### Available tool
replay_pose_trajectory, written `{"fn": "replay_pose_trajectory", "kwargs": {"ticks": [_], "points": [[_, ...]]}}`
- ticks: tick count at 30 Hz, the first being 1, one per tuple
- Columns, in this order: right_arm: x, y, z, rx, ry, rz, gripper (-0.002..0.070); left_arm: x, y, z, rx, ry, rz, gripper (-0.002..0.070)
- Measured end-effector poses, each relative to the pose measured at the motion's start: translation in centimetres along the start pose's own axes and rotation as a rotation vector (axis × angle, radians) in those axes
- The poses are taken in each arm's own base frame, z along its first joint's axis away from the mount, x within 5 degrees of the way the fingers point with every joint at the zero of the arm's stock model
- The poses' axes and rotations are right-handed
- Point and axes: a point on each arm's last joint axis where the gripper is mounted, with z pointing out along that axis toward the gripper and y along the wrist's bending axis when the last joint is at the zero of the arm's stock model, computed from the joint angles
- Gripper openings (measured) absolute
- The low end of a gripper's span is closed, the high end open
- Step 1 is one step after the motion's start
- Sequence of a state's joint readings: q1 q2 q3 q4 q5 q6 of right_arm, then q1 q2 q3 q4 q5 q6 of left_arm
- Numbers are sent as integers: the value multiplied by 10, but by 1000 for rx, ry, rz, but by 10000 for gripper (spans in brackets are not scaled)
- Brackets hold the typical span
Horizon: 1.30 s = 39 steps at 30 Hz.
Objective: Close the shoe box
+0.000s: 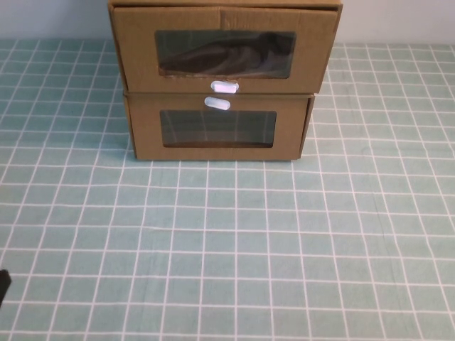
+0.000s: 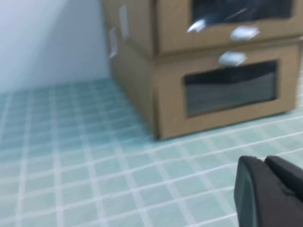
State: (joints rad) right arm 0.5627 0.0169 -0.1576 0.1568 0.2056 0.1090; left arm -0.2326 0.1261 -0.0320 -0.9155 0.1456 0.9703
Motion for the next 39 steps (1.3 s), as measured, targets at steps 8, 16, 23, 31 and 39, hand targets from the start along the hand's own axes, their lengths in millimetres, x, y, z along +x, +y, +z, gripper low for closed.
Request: {"fn": "replay_pose_trajectory", "kwargs": {"ticks": [8,16,23,31,39], "points": [[33,-10,7,24,44,3,-11,13,8,2,-96,-13,-13,-5],[53,-16,9,40,105,5,-11,15,6,2,-78,0,-15,-5],[60,-16,8,48,177,6,-11,15,6,2,-78,0,-15,-5],[61,-20,7,71,194,-150,-11,15,6,2,-78,0,-15,-5],[51,-36,4,365,100,-231,-11,15,6,2,-78,0,-15,-5]]}}
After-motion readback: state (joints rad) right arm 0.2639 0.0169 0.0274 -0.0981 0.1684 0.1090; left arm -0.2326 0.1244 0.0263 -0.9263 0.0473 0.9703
